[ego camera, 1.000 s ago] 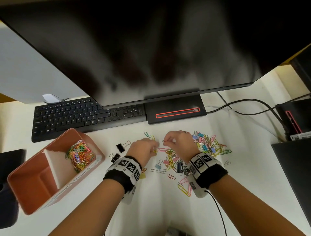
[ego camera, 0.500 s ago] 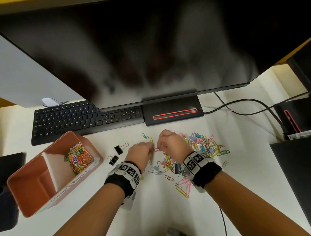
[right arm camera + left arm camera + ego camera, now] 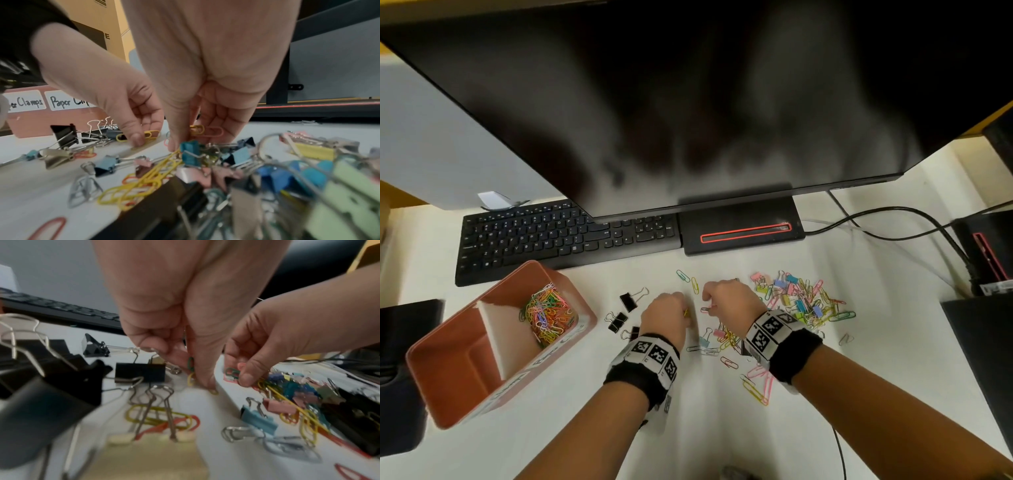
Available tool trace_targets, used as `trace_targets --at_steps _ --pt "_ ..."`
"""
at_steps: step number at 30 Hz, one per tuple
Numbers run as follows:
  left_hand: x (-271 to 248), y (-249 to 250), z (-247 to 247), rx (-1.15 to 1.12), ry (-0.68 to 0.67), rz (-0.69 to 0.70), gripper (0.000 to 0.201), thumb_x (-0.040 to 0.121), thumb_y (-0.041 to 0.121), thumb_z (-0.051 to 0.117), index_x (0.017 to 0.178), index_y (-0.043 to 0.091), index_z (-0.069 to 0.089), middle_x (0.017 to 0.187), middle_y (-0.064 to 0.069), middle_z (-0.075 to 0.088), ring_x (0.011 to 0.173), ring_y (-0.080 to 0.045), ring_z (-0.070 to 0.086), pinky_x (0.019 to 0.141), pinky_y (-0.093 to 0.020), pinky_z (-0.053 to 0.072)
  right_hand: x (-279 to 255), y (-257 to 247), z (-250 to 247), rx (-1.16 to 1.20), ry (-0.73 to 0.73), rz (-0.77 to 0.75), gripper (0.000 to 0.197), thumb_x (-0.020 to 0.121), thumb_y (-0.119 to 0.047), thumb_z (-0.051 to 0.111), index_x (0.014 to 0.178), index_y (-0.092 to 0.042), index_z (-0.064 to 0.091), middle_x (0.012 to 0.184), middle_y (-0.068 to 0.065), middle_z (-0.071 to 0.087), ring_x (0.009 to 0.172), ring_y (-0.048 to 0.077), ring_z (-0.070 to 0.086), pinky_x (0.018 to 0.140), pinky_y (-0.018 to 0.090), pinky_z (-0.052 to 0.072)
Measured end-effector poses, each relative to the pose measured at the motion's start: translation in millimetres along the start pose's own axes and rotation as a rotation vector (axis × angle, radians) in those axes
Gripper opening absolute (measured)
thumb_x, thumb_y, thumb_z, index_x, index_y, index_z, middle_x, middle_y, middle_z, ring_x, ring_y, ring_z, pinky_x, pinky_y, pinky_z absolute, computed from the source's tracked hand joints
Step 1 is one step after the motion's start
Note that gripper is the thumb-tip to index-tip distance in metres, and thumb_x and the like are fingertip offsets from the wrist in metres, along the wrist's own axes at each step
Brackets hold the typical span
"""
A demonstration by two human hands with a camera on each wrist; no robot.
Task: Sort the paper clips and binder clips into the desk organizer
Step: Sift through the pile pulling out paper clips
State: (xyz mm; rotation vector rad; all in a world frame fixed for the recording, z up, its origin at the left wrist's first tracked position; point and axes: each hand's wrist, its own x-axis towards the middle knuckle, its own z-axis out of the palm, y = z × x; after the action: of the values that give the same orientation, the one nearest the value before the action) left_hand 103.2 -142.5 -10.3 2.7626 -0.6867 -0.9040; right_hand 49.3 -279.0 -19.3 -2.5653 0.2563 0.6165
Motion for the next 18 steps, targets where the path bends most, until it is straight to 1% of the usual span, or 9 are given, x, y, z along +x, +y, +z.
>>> trace_targets --at_steps 1,3,5,7,9,12,14,15,18 --pt "2 -1 0 0.003 0.002 0.003 0.006 0.082 0.012 0.056 0.086 0.014 0.053 0.092 -0.009 0.054 0.089 -0.029 0.056 0.074 -0.035 0.045 -1 0 -1 -0.033 -0.016 -0.004 0.018 0.086 -0.005 0.054 0.102 -0.010 0.062 0.100 0.009 0.066 0.089 0.025 0.062 0.078 0.036 0.053" --pt "3 -3 0 -0.016 0.006 0.002 0.012 0.082 0.010 0.055 0.079 0.020 0.048 0.086 -0.006 0.049 0.087 -0.028 0.055 0.070 -0.033 0.043 -2 -1 -1 -0.064 -0.038 -0.016 0.018 0.087 -0.007 0.053 0.101 -0.008 0.065 0.104 0.010 0.061 0.090 0.027 0.061 0.081 0.036 0.053" --pt "3 -3 -2 -0.046 0.009 0.006 0.016 0.082 0.008 0.053 0.078 0.022 0.047 0.084 -0.004 0.046 0.085 -0.027 0.055 0.069 -0.032 0.042 -1 -1 -5 -0.044 -0.053 -0.019 0.020 0.089 -0.010 0.052 0.104 -0.008 0.065 0.107 0.010 0.059 0.093 0.028 0.060 0.084 0.036 0.051" --pt "3 -3 -3 -0.058 0.006 0.021 0.015 0.081 0.006 0.051 0.082 0.021 0.050 0.085 -0.004 0.050 0.085 -0.027 0.055 0.072 -0.034 0.046 4 -1 -12 0.020 -0.038 -0.003 0.020 0.090 -0.013 0.052 0.105 -0.008 0.065 0.107 0.011 0.061 0.095 0.029 0.060 0.085 0.036 0.049" --pt "3 -3 -3 -0.082 0.005 0.023 0.016 0.080 0.005 0.048 0.082 0.021 0.050 0.087 -0.006 0.058 0.084 -0.028 0.056 0.074 -0.036 0.049 9 -3 -18 0.099 0.010 0.029 0.019 0.088 -0.012 0.055 0.103 -0.009 0.065 0.106 0.011 0.064 0.096 0.028 0.061 0.086 0.037 0.050" --pt "2 0 -7 -0.116 -0.011 -0.009 0.018 0.082 0.007 0.047 0.077 0.024 0.046 0.087 -0.003 0.060 0.085 -0.026 0.058 0.071 -0.029 0.045 18 -11 -21 0.219 0.088 0.091 0.025 0.085 -0.013 0.060 0.110 -0.011 0.062 0.109 0.011 0.065 0.100 0.027 0.060 0.089 0.035 0.048" --pt "1 1 -11 -0.115 -0.044 -0.008 0.017 0.082 0.007 0.047 0.080 0.022 0.052 0.089 -0.002 0.058 0.089 -0.025 0.058 0.073 -0.026 0.042 25 -19 -20 0.259 0.109 0.128 0.030 0.084 -0.014 0.062 0.114 -0.010 0.060 0.111 0.012 0.065 0.102 0.026 0.060 0.090 0.033 0.048" --pt "1 0 -13 -0.111 -0.063 -0.001 0.016 0.082 0.007 0.048 0.084 0.020 0.058 0.090 -0.001 0.058 0.091 -0.024 0.058 0.074 -0.026 0.043 29 -23 -18 0.267 0.117 0.147 0.031 0.084 -0.013 0.063 0.114 -0.009 0.060 0.111 0.013 0.065 0.103 0.027 0.060 0.090 0.032 0.048" --pt "3 -5 -21 -0.116 -0.096 0.017 0.022 0.079 0.009 0.051 0.094 0.016 0.065 0.098 -0.002 0.065 0.096 -0.023 0.060 0.079 -0.025 0.046 37 -28 -12 0.256 0.112 0.211 0.027 0.084 -0.011 0.063 0.111 -0.005 0.060 0.111 0.015 0.064 0.103 0.029 0.060 0.088 0.034 0.050"
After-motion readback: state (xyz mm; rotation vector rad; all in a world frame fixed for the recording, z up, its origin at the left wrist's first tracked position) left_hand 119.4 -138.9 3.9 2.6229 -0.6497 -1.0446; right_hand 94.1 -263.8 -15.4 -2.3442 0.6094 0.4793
